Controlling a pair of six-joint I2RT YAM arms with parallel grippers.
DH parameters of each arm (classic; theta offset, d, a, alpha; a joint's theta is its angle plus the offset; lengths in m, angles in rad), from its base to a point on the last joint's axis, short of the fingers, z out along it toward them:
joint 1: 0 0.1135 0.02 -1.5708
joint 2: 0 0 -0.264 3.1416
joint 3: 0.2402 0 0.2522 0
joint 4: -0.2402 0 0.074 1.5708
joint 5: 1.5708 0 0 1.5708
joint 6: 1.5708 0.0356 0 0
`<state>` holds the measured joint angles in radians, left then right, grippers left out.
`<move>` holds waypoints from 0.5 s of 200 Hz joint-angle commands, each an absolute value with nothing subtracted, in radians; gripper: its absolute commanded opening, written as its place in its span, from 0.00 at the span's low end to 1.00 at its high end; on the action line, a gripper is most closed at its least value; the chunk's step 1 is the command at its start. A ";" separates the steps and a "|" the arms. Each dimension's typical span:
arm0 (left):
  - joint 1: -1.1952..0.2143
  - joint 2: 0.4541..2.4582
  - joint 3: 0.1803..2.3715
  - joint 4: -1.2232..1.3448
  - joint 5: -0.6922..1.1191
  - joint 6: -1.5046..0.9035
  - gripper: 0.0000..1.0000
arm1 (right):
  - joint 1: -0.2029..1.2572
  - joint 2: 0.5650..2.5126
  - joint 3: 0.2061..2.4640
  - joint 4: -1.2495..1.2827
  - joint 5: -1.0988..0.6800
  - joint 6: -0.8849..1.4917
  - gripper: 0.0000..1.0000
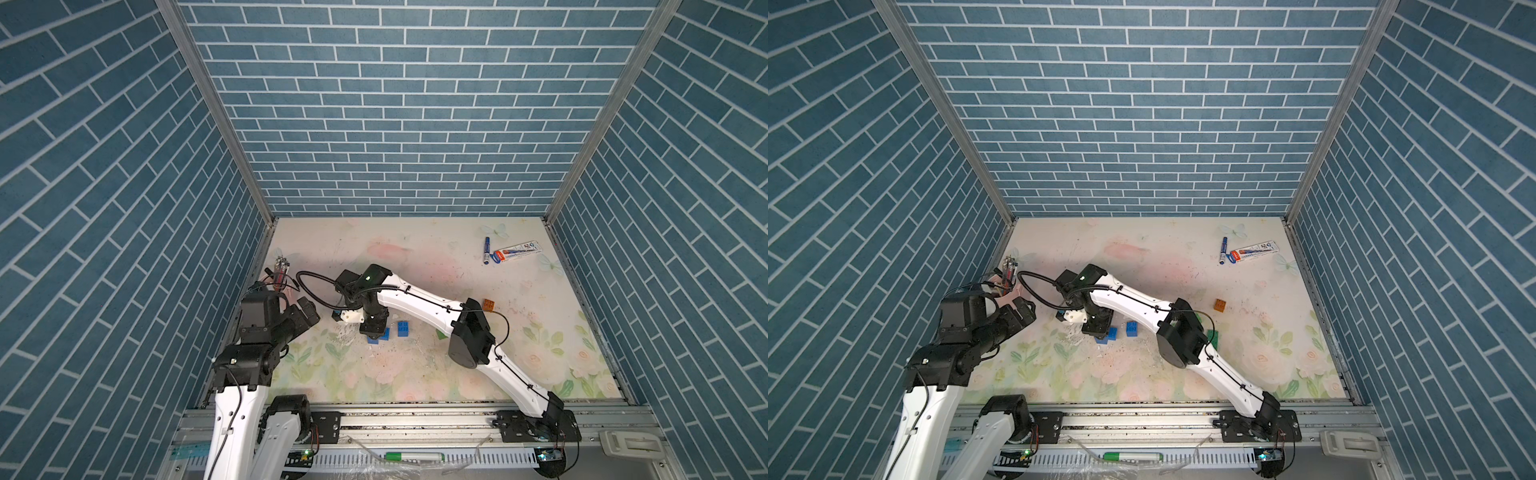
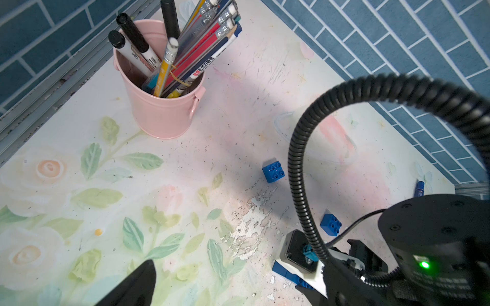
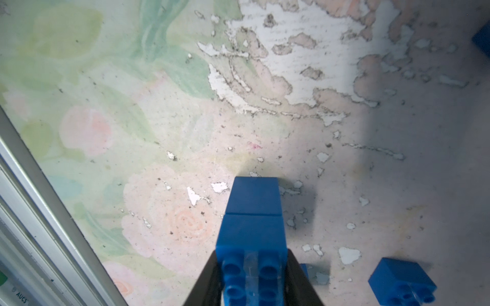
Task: Assemble the letter h with lego
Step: Pick up the lego brick from the center of the board.
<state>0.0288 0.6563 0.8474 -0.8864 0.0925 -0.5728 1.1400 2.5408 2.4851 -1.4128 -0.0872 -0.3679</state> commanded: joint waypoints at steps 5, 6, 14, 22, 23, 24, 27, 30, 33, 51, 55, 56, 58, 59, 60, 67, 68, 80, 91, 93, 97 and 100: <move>0.034 0.658 0.833 -0.873 0.100 -0.575 1.00 | 1.152 2.662 2.448 -1.502 -0.173 -0.400 0.00; 0.034 0.658 0.833 -0.873 0.100 -0.575 0.99 | 1.152 2.663 2.448 -1.503 -0.173 -0.400 0.00; 0.034 0.660 0.833 -0.871 0.100 -0.575 0.99 | 1.149 2.668 2.446 -1.507 -0.182 -0.400 0.00; 0.035 0.660 0.833 -0.871 0.103 -0.575 0.99 | 1.147 2.674 2.444 -1.509 -0.188 -0.399 0.00; 0.034 0.660 0.833 -0.871 0.103 -0.575 0.99 | 1.147 2.675 2.443 -1.510 -0.189 -0.399 0.00; 0.034 0.660 0.833 -0.871 0.103 -0.575 0.99 | 1.147 2.676 2.443 -1.510 -0.189 -0.399 0.00; 0.034 0.661 0.833 -0.871 0.103 -0.575 0.99 | 1.147 2.678 2.443 -1.513 -0.191 -0.399 0.00; 0.034 0.660 0.833 -0.871 0.103 -0.575 0.99 | 1.146 2.681 2.441 -1.514 -0.191 -0.398 0.00; 0.034 0.661 0.833 -0.871 0.103 -0.575 0.99 | 1.146 2.684 2.438 -1.515 -0.188 -0.397 0.00; 0.034 0.657 0.833 -0.871 0.104 -0.576 0.99 | 1.146 2.696 2.423 -1.516 -0.162 -0.389 0.00; 0.034 0.657 0.832 -0.871 0.103 -0.575 0.99 | 1.147 2.695 2.420 -1.515 -0.154 -0.387 0.00; 0.034 0.657 0.832 -0.871 0.103 -0.575 0.99 | 1.147 2.695 2.420 -1.514 -0.152 -0.387 0.00; 0.035 0.656 0.831 -0.871 0.103 -0.575 0.99 | 1.147 2.695 2.418 -1.516 -0.150 -0.386 0.00; 0.034 0.655 0.831 -0.871 0.103 -0.575 0.99 | 1.147 2.695 2.418 -1.516 -0.148 -0.385 0.00; 0.034 0.655 0.831 -0.871 0.103 -0.575 0.99 | 1.147 2.694 2.418 -1.516 -0.147 -0.385 0.00; 0.034 0.655 0.832 -0.870 0.102 -0.575 0.99 | 1.149 2.688 2.417 -1.517 -0.143 -0.385 0.00; 0.034 0.654 0.832 -0.870 0.102 -0.574 0.99 | 1.149 2.686 2.418 -1.516 -0.142 -0.385 0.00; 0.034 0.652 0.831 -0.870 0.100 -0.575 0.99 | 1.149 2.663 2.428 -1.511 -0.143 -0.385 0.00; 0.034 0.654 0.832 -0.870 0.100 -0.575 0.99 | 1.149 2.625 2.440 -1.507 -0.159 -0.392 0.00; 0.034 0.655 0.832 -0.870 0.100 -0.575 0.99 | 1.149 2.617 2.443 -1.503 -0.158 -0.393 0.00; 0.034 0.655 0.832 -0.870 0.100 -0.574 0.99 | 1.149 2.601 2.445 -1.493 -0.152 -0.393 0.00; 0.034 0.655 0.832 -0.870 0.100 -0.575 0.99 | 1.148 2.587 2.445 -1.488 -0.149 -0.394 0.00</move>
